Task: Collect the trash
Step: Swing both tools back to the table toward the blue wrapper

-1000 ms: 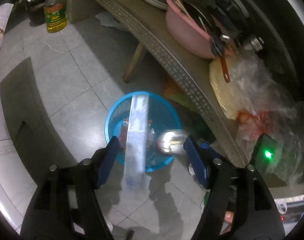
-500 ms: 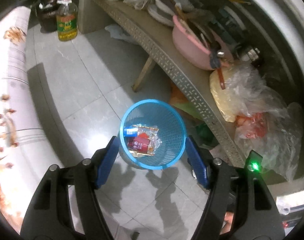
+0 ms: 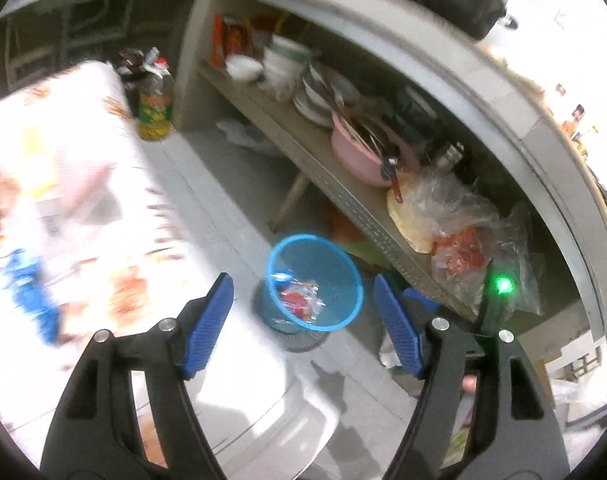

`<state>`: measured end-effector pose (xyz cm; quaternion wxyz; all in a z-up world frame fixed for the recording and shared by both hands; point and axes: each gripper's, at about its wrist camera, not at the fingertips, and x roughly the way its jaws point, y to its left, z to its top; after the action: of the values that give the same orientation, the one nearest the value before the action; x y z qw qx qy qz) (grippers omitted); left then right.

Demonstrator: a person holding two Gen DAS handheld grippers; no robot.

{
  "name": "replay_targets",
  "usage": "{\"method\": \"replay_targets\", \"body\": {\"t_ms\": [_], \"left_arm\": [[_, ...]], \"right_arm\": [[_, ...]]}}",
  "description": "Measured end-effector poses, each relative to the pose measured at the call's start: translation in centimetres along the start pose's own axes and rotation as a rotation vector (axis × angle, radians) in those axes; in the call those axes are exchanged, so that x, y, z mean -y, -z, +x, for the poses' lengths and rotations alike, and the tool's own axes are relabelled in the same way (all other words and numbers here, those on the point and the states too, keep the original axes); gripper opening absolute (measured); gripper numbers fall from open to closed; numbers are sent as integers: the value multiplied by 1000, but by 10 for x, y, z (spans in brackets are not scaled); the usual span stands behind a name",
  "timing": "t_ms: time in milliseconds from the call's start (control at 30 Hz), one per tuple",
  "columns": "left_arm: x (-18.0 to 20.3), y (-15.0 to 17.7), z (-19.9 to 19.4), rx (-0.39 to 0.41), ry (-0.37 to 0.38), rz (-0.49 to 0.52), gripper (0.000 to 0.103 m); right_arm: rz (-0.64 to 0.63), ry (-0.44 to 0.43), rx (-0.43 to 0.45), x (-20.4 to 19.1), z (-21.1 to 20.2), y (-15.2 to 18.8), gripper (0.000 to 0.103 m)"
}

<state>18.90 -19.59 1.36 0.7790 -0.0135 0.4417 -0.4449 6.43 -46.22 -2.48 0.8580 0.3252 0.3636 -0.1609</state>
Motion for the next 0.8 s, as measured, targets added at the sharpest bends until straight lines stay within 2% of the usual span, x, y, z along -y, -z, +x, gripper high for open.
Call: {"method": "replay_targets", "body": {"t_ms": [133, 300, 433, 567, 667, 800], "left_arm": [[-36, 26, -55, 81, -103, -23, 70], [-93, 57, -108, 159, -225, -135, 70], [-137, 71, -131, 201, -287, -248, 70], [-167, 83, -147, 234, -346, -301, 70], [-180, 89, -149, 236, -348, -339, 70], [-190, 98, -153, 242, -336, -357, 70]], "right_arm": [[-73, -60, 8, -38, -13, -5, 80], [-201, -193, -7, -109, -15, -9, 80], [-337, -335, -44, -181, -9, -4, 80], [-436, -434, -96, -244, 9, 4, 80], [-516, -442, -131, -288, 33, 12, 80], [-590, -374, -168, -324, 71, 21, 73]]}}
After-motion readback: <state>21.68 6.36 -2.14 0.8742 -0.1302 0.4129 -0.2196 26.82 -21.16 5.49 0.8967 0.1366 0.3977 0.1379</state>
